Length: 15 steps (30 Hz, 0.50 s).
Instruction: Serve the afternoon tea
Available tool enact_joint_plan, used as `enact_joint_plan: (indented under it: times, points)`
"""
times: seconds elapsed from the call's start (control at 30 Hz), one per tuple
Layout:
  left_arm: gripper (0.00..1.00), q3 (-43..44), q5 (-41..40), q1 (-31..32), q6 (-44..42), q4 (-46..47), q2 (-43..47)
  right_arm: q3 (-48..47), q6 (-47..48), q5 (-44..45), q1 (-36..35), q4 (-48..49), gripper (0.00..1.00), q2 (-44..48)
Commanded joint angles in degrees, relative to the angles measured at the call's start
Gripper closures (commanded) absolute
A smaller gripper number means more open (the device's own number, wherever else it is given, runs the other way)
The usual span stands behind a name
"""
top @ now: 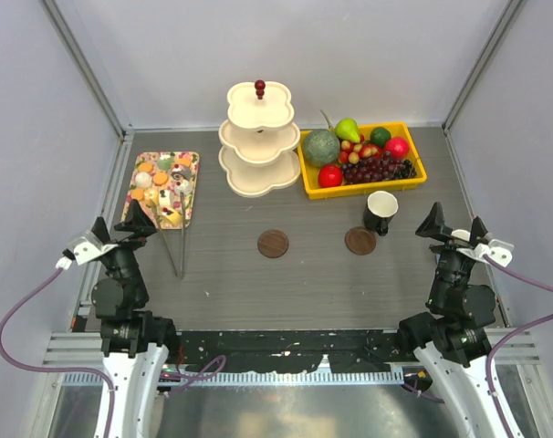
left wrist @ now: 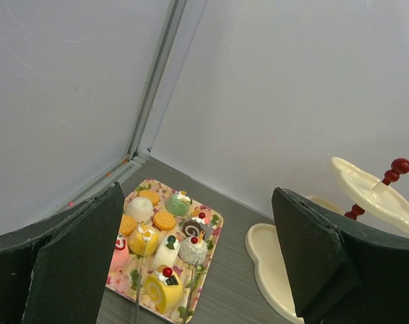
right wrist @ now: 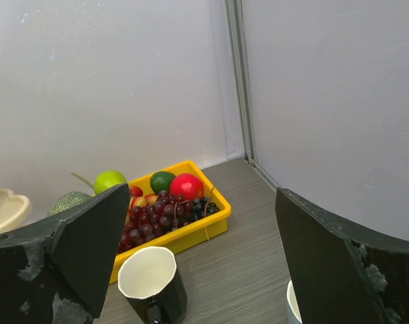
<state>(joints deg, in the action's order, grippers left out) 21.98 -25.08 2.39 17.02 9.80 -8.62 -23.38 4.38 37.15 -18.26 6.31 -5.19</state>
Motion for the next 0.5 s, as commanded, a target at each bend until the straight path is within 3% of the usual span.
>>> enact_joint_plan:
  times: [0.0, 0.47]
  points:
    - [0.01, 3.5, 2.5, -0.5, 2.6, -0.7, -3.3, -0.5, -0.1, -1.5, 0.2, 2.1, 0.05, 1.9]
    - [0.01, 19.0, 9.8, -0.5, 11.1, -32.2, -24.1, -0.8, -3.2, -7.1, -0.6, 0.4, 0.05, 2.9]
